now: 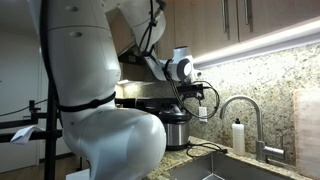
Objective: Uncover the cooker
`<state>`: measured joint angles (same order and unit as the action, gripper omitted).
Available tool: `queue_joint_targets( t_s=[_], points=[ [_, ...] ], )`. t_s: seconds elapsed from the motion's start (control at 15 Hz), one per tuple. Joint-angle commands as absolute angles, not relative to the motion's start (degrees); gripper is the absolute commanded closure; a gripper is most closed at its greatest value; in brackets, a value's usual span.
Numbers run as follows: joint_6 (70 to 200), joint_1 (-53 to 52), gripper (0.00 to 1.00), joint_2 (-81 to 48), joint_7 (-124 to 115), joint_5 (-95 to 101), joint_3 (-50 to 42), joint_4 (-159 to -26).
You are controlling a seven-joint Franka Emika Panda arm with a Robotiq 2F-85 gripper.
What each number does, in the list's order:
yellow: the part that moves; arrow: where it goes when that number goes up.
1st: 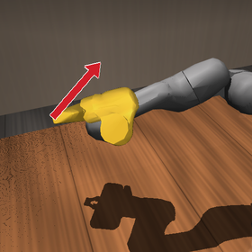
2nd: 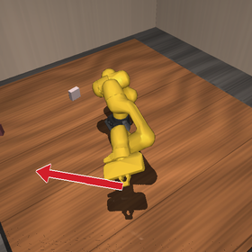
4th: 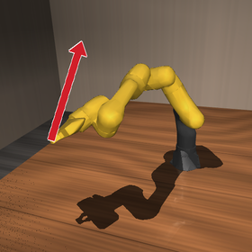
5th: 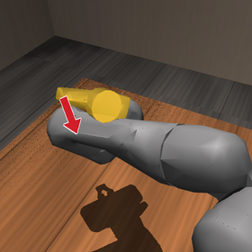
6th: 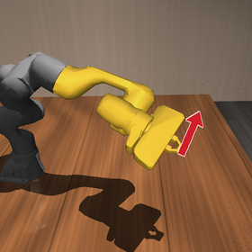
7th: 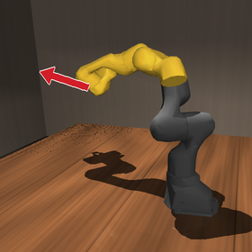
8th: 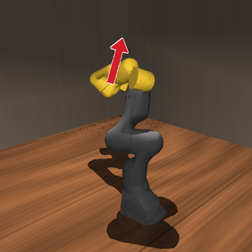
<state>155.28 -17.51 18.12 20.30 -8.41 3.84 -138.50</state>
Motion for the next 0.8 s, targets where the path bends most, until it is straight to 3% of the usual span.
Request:
queue_joint_targets(
  t_s=[0.0, 0.73],
  points=[
    [155.75, -18.56, 0.00, 17.20, 21.38, -9.48, 3.42, -137.43],
    [160.55, -23.39, 0.00, 10.21, 26.00, -9.08, 6.10, -131.77]
  ],
)
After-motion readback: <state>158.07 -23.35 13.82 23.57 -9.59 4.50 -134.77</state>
